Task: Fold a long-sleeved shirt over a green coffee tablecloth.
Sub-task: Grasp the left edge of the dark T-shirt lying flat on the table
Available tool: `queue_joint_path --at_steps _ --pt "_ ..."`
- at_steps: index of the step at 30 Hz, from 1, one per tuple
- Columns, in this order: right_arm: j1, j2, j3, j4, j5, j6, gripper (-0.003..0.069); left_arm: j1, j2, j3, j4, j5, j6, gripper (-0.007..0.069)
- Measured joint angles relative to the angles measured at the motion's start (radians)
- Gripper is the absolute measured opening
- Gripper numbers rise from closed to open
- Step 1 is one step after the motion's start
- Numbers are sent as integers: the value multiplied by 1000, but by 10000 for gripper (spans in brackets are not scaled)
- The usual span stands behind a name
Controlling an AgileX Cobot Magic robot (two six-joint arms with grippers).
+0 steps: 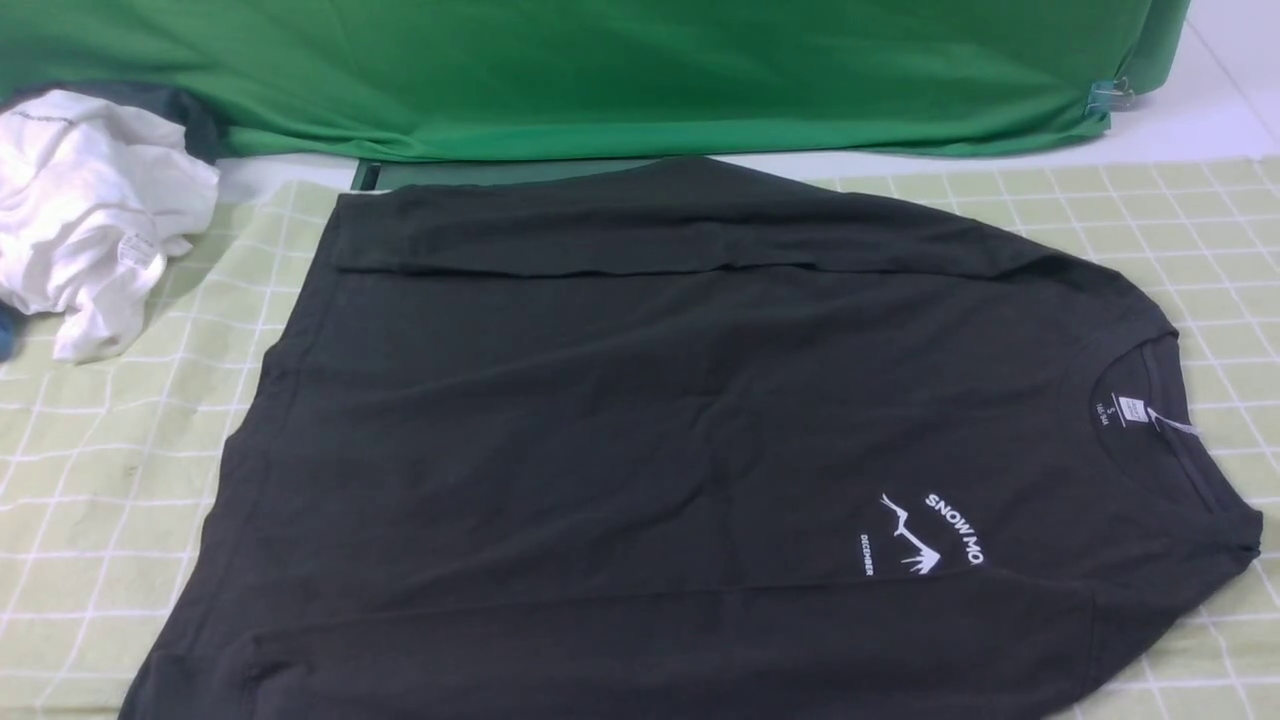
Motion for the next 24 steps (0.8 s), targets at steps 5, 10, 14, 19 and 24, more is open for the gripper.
queue_joint_path --at_steps 5,10,14,19,24 --pt "0 0 0 70 -206 229 245 0 58 -126 62 56 -77 36" --pt "0 0 0 79 -250 281 245 0 233 -372 150 410 -75 36" --pt "0 0 0 84 -271 307 245 0 472 -549 173 766 -17 36" --pt "3 -1 -53 85 -204 435 207 0 798 -656 175 1091 143 36" --pt "34 60 -274 80 72 301 53 0 1037 -658 199 1253 212 36"
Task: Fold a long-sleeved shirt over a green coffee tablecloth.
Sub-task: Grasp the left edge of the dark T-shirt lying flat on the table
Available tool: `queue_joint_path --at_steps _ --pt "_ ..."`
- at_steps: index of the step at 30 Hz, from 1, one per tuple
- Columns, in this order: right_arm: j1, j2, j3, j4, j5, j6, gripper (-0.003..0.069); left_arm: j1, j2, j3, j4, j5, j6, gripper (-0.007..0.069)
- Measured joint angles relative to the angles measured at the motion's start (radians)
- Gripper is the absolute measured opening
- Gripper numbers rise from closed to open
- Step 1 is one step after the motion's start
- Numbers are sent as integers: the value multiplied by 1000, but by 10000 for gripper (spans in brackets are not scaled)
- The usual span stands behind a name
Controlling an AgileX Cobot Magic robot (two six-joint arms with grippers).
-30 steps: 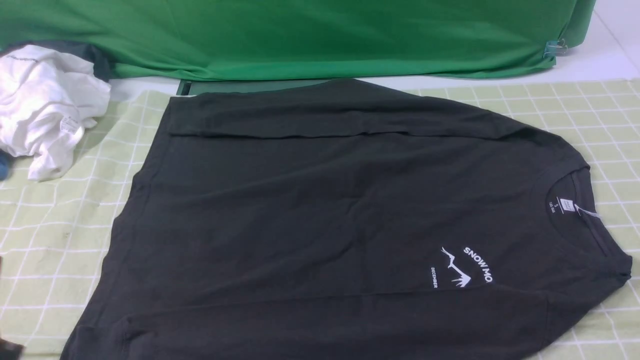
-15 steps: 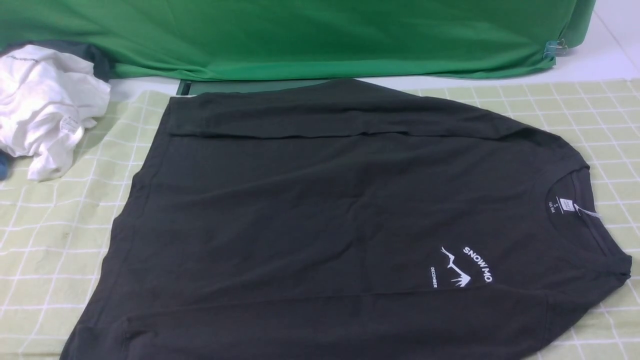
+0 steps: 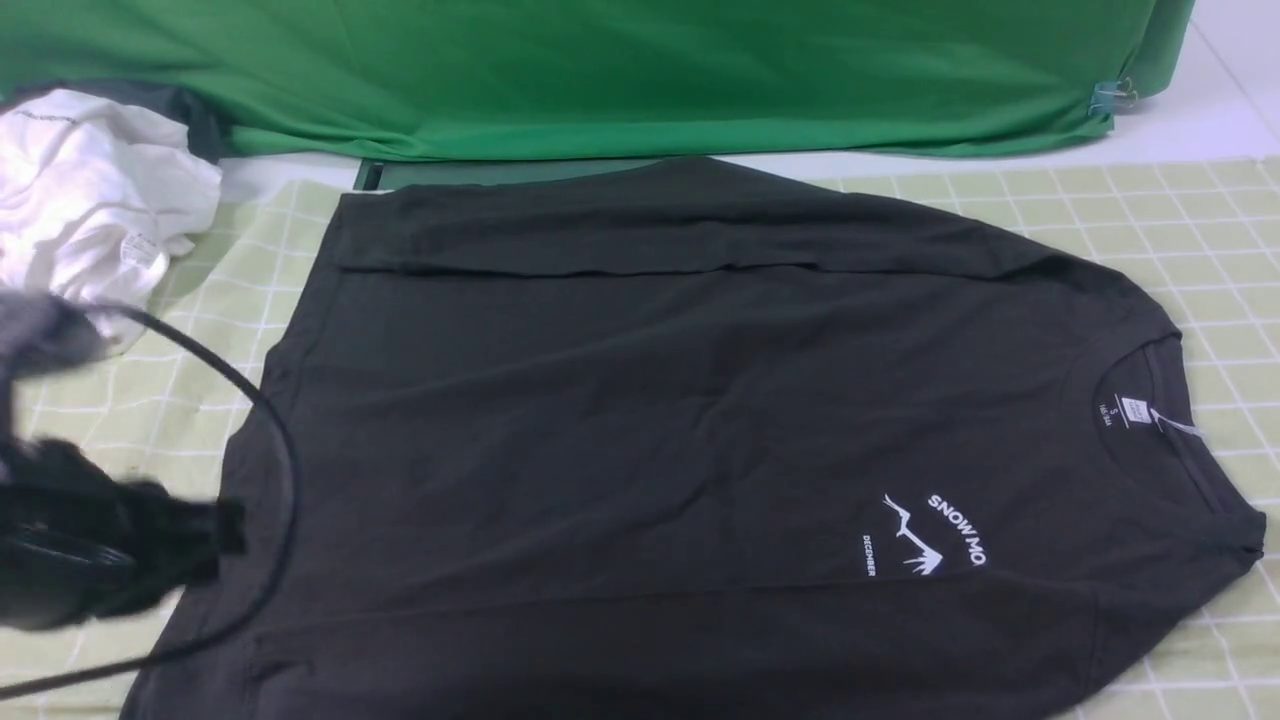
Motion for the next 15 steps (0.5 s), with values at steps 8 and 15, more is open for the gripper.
queue_joint_path --at_steps 8,15 --pt "88 360 -374 1 470 -223 1 0 221 0 176 22 -77 36" --pt "131 510 -415 83 556 -342 1 0 325 0 254 -35 -126 65"
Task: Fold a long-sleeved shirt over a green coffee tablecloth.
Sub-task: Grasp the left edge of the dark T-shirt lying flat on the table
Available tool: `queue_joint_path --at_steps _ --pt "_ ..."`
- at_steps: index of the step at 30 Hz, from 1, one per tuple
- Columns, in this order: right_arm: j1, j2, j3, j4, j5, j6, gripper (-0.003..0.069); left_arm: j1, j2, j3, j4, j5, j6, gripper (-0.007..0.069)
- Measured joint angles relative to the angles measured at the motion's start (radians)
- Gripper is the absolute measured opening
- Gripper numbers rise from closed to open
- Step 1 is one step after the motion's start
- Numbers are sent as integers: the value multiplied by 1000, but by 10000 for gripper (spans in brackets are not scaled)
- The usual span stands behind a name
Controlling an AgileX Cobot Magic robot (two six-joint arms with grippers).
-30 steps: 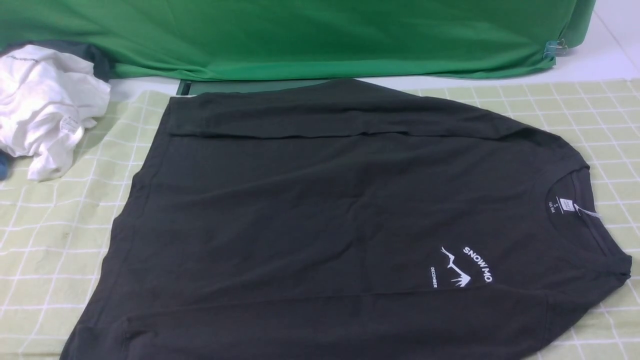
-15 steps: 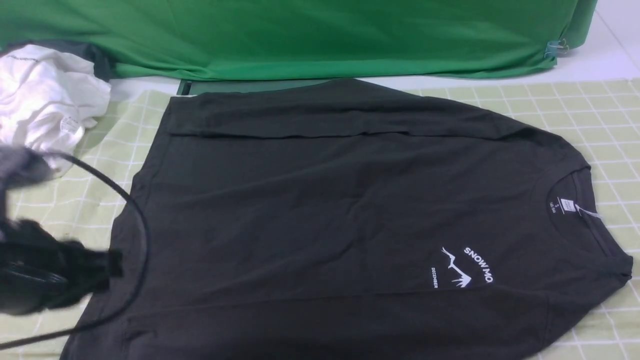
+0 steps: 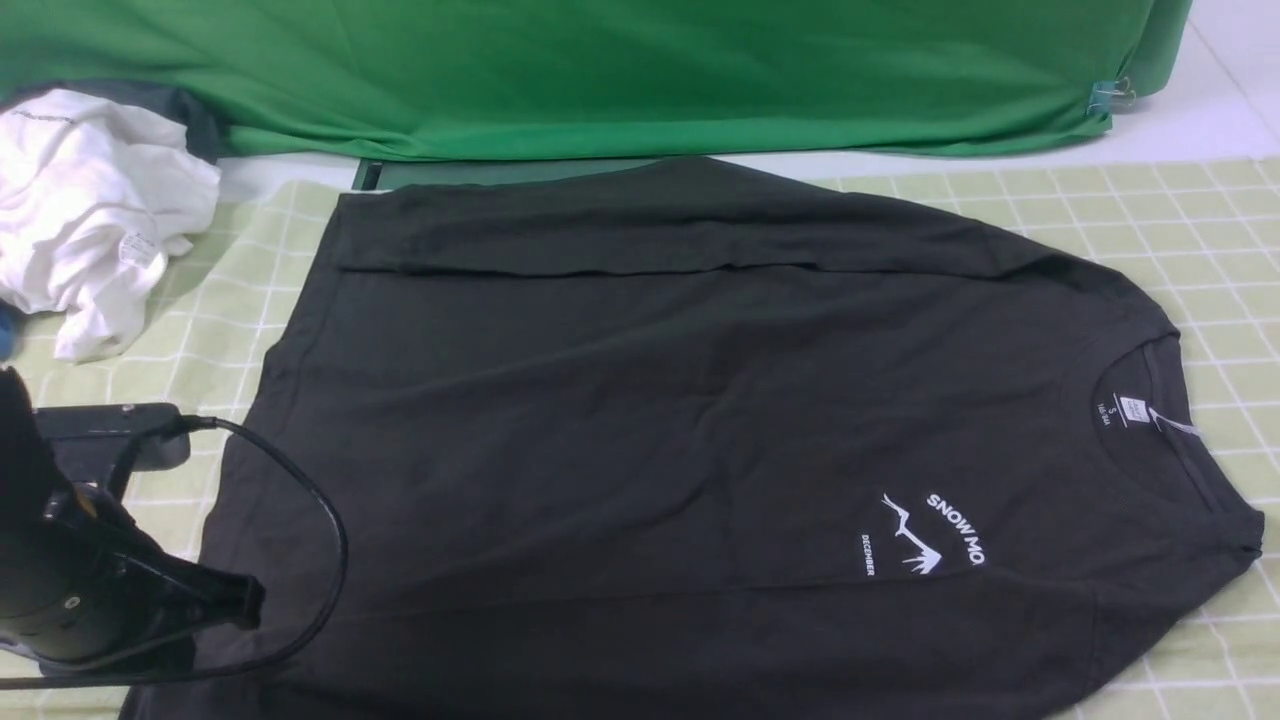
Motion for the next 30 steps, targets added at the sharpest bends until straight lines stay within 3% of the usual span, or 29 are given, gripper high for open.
queue_joint_path --at_steps 11,25,30 --pt "4 6 0 14 5 -24 9 0 31 0 30 -66 -3 346" --pt "5 6 0 14 5 -49 30 0 31 0 14 -69 -13 334" --pt "5 6 0 14 5 -49 38 0 31 0 48 -73 -47 367"
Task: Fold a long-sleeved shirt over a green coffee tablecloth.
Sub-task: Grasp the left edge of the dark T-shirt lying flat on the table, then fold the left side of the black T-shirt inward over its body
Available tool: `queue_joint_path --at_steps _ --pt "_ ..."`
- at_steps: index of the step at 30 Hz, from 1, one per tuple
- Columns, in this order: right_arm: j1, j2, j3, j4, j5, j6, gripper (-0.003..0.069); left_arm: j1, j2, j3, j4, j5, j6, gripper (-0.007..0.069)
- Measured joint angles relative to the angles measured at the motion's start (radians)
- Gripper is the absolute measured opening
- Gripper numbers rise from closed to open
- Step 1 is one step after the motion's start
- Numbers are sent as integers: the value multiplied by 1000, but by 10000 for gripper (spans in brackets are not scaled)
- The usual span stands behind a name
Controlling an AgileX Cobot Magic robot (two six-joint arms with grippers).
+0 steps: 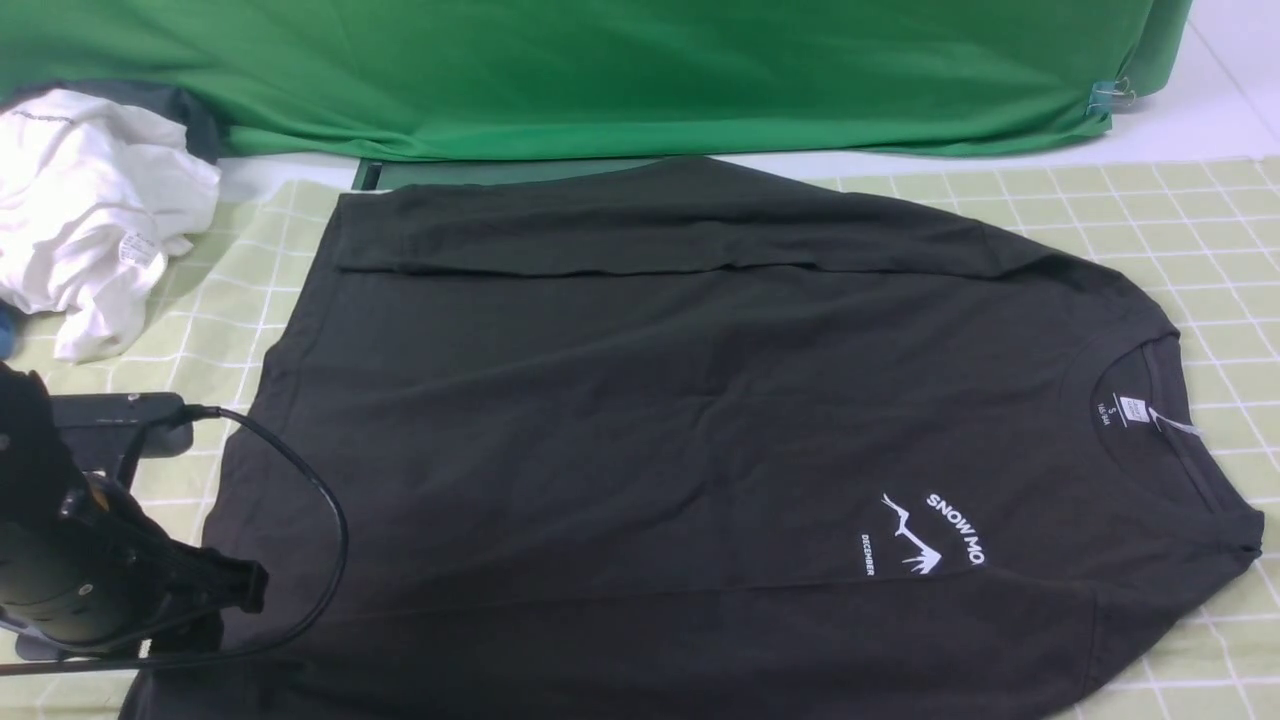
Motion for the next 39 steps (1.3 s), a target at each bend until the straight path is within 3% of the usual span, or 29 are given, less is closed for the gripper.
queue_joint_path --at_steps 4,22,30,31,32,34,39 --pt "0 0 0 0 0 -1 43 0 0 0 13 -6 -19 398" --pt "0 0 0 0 7 -20 56 0 98 0 -23 -1 -21 400" --pt "0 0 0 0 8 -21 67 0 101 0 -27 -4 -16 237" --pt "0 0 0 0 8 -21 69 0 101 -1 -27 6 -7 137" --pt "0 0 0 0 8 -21 70 0 101 -1 -27 6 -7 137" --pt "0 0 0 0 8 -21 70 0 101 -10 -27 29 14 57" --pt "0 0 0 0 8 -21 70 0 100 -43 -34 105 43 21"
